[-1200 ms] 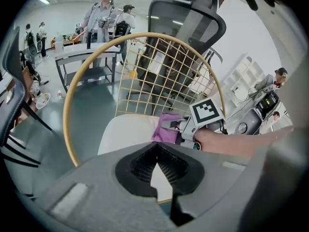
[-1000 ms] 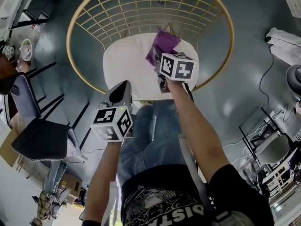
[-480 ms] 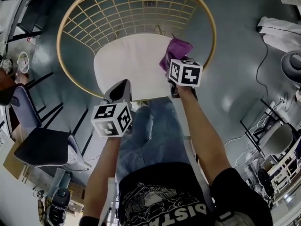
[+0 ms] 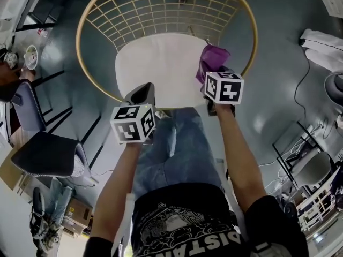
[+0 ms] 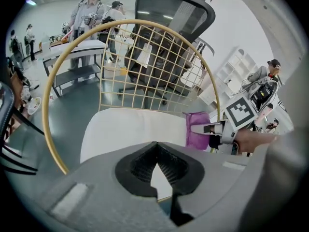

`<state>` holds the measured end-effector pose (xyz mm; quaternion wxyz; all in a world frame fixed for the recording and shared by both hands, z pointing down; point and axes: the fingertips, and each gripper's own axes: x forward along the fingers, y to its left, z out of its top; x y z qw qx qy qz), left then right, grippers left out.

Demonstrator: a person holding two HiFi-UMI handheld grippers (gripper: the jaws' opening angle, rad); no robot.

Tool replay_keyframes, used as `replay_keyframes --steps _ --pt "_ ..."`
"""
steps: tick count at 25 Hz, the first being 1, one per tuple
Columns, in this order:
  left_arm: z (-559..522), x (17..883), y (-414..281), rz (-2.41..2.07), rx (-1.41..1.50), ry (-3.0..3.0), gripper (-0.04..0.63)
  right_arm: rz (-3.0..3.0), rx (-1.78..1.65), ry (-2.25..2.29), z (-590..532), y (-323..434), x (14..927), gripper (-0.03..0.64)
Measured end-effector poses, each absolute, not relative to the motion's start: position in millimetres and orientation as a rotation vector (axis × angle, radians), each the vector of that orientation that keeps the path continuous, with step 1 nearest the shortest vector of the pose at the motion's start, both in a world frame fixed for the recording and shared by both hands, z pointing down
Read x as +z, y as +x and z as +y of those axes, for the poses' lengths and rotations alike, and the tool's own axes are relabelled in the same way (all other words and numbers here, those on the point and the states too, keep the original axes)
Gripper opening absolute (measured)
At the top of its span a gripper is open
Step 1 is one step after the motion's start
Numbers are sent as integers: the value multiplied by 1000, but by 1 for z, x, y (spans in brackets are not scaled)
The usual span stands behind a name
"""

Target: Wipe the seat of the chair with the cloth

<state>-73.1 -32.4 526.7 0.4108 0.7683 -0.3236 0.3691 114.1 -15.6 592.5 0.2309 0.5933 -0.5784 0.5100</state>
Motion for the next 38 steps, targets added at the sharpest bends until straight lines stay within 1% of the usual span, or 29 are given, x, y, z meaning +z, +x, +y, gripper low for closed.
replay_keyframes --steps 3,7,15,19,26,38 --pt "-31 533 -86 -862 940 1918 -5 -1763 1459 1567 -23 76 578 64" --pt "-45 527 -117 -943 915 1894 -6 -1937 1516 1402 -50 3 562 64" --pt "-33 531 -177 -1083 877 1809 -6 -2151 1559 1093 -73 -131 565 64" --pt "-34 514 -203 -1115 884 1731 -6 -2185 1609 1008 -92 -178 567 64" --pt "-21 515 -222 -1129 888 1706 -6 -2128 1672 1048 -89 -192 584 64" --pt "-26 523 -189 -1023 928 1771 -6 -2013 1653 1169 -66 -139 605 64"
